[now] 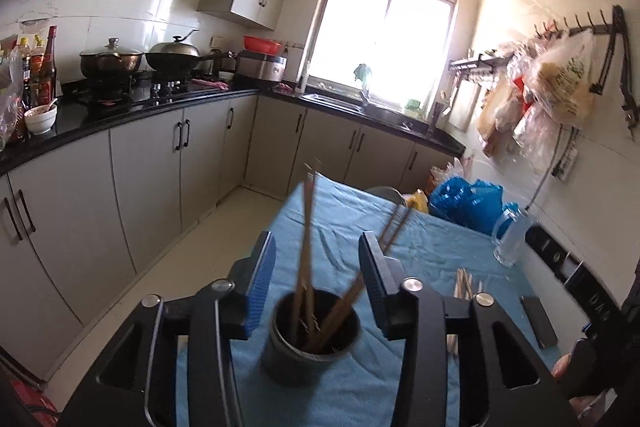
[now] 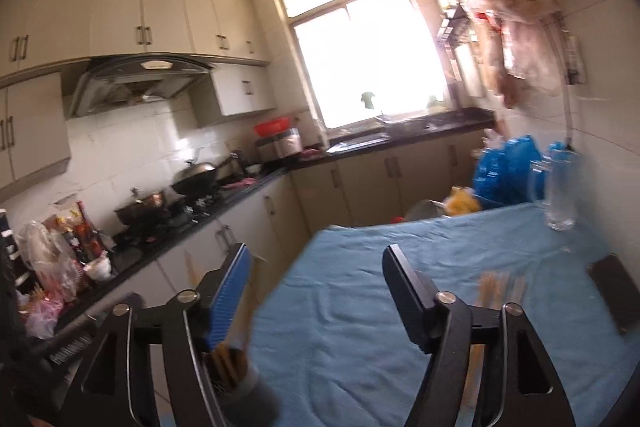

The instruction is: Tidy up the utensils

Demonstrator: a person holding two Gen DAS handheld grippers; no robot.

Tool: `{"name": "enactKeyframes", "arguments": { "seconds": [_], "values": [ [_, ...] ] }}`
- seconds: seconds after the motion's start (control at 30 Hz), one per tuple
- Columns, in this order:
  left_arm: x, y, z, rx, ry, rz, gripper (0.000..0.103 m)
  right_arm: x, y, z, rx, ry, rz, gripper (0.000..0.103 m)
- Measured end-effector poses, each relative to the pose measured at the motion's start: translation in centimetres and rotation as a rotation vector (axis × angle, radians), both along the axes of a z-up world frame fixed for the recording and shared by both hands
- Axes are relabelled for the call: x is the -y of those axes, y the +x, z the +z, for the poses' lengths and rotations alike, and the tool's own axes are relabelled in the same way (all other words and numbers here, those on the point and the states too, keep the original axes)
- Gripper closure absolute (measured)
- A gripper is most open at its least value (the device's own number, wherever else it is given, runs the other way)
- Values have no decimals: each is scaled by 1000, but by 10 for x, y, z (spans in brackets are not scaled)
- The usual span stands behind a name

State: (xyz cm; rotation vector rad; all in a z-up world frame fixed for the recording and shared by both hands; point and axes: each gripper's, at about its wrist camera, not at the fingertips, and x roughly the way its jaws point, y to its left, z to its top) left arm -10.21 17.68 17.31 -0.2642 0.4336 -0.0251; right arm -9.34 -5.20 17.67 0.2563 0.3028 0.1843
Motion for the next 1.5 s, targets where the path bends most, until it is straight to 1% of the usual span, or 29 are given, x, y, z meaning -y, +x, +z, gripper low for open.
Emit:
{"name": "enactKeyframes", "arguments": {
  "seconds": [0.13, 0.17, 0.23, 0.3, 0.33, 0.4, 0.43, 0.47, 0.5, 0.57, 0.63, 0.7, 0.73, 0.8, 0.83, 0.87, 0.9, 0.93, 0.97, 1.0, 1.07, 1.1, 1.2, 1.33, 1.4, 1.43, 1.47, 1.5],
  "values": [
    [27, -11, -9, -35, 17, -75, 60, 41, -13, -29, -86, -97, -69, 27],
    [37, -12, -12, -45, 25, -100, 60, 54, -13, -39, -121, -122, -95, 27],
    [57, -11, -20, -71, 39, -153, 59, 85, -10, -60, -220, -154, -142, 27],
    [78, -4, -29, -121, 31, -209, 59, 109, -5, -77, -295, -147, -169, 27],
    [89, 1, -36, -152, 20, -242, 59, 124, -1, -88, -348, -135, -175, 27],
    [112, 13, -51, -226, 12, -298, 59, 142, 7, -105, -418, -116, -164, 28],
    [121, 18, -58, -253, 12, -317, 59, 146, 11, -111, -444, -108, -156, 32],
    [132, 25, -66, -280, 14, -338, 59, 151, 16, -120, -476, -96, -143, 39],
    [143, 33, -75, -309, 22, -354, 59, 154, 20, -127, -502, -84, -125, 41],
    [161, 48, -92, -368, 38, -371, 60, 155, 28, -142, -544, -61, -76, 45],
    [175, 59, -105, -403, 42, -392, 65, 153, 34, -148, -556, -55, -51, 47],
    [192, 67, -115, -413, 82, -415, 66, 151, 41, -153, -560, -60, -25, 48],
    [203, 70, -120, -420, 117, -431, 68, 150, 46, -156, -568, -77, -19, 50],
    [216, 73, -126, -433, 140, -458, 69, 144, 54, -159, -587, -103, -5, 54],
    [223, 73, -129, -438, 143, -479, 69, 142, 58, -161, -597, -111, 2, 58],
    [230, 74, -132, -443, 155, -494, 69, 142, 62, -164, -608, -118, 9, 65],
    [238, 76, -136, -447, 177, -501, 69, 143, 63, -163, -601, -119, 7, 67],
    [245, 77, -139, -450, 201, -501, 69, 143, 66, -164, -611, -130, 1, 77],
    [250, 80, -143, -457, 217, -498, 69, 145, 69, -163, -623, -143, -12, 90],
    [254, 84, -145, -467, 226, -497, 69, 148, 69, -164, -630, -139, -13, 94],
    [263, 93, -153, -488, 238, -492, 75, 155, 69, -163, -644, -116, -12, 100],
    [266, 95, -156, -500, 247, -490, 84, 158, 68, -163, -651, -115, -17, 101],
    [272, 105, -162, -522, 255, -473, 96, 164, 64, -162, -661, -95, -19, 101],
    [263, 107, -161, -546, 192, -469, 96, 172, 59, -155, -620, 14, 22, 100],
    [254, 104, -161, -551, 176, -456, 96, 172, 57, -151, -601, 49, 43, 86],
    [249, 103, -160, -555, 162, -453, 96, 169, 58, -150, -594, 51, 49, 69],
    [244, 101, -159, -559, 148, -452, 96, 164, 59, -148, -588, 40, 51, 59],
    [238, 98, -159, -562, 133, -450, 96, 159, 60, -147, -586, 26, 55, 59]
  ]
}}
